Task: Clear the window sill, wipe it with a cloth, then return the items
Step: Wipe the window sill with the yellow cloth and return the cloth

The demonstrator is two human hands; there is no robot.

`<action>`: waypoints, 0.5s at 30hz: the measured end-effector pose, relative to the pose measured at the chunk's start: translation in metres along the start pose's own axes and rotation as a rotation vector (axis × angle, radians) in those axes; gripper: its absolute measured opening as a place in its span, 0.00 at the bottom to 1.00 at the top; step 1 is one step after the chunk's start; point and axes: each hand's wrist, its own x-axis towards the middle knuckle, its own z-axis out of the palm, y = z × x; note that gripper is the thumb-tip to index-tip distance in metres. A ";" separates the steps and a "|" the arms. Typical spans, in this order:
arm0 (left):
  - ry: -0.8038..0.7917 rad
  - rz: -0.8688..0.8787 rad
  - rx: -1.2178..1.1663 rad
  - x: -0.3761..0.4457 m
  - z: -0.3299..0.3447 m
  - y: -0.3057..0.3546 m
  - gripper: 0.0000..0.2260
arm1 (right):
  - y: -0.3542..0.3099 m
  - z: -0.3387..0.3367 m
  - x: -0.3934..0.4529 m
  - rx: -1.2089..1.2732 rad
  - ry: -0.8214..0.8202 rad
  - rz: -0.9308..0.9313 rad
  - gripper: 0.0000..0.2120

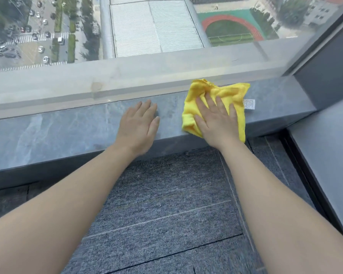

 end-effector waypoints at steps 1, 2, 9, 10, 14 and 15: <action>-0.014 0.010 0.007 0.003 0.002 0.005 0.30 | 0.008 -0.001 0.002 -0.001 0.005 0.064 0.26; -0.024 0.018 0.014 0.005 0.003 0.008 0.30 | 0.013 -0.003 0.006 -0.001 0.006 0.128 0.26; -0.011 0.004 0.023 0.013 -0.002 0.006 0.30 | -0.008 -0.010 0.042 0.165 0.005 0.521 0.28; -0.012 0.002 0.022 0.013 -0.003 0.005 0.30 | -0.015 -0.011 0.045 0.184 -0.001 0.544 0.29; -0.006 -0.014 0.002 0.018 -0.001 0.008 0.31 | -0.031 -0.006 0.038 0.119 0.020 0.381 0.29; -0.001 -0.010 0.004 0.020 0.000 0.011 0.31 | -0.029 -0.004 0.032 0.080 0.033 0.284 0.28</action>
